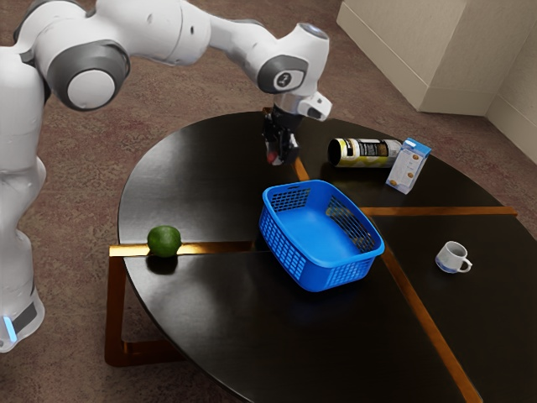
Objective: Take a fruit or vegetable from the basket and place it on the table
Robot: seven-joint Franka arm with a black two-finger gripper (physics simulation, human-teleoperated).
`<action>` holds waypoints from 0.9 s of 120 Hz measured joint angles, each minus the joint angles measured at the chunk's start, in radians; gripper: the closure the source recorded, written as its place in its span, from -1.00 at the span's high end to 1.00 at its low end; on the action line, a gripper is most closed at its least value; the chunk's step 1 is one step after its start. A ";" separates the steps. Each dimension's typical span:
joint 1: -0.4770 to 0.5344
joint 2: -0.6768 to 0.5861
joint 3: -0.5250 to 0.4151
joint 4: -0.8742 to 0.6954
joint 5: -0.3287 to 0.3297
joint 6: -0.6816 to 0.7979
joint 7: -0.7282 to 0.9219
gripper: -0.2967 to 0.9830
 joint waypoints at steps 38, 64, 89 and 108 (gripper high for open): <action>-0.002 -0.003 0.011 -0.114 -0.006 0.190 0.017 -0.29; -0.002 0.004 0.009 -0.139 -0.008 0.238 0.022 -0.29; -0.002 0.000 0.009 -0.181 -0.036 0.291 0.026 -0.29; -0.003 0.001 0.009 -0.190 -0.055 0.319 0.028 -0.29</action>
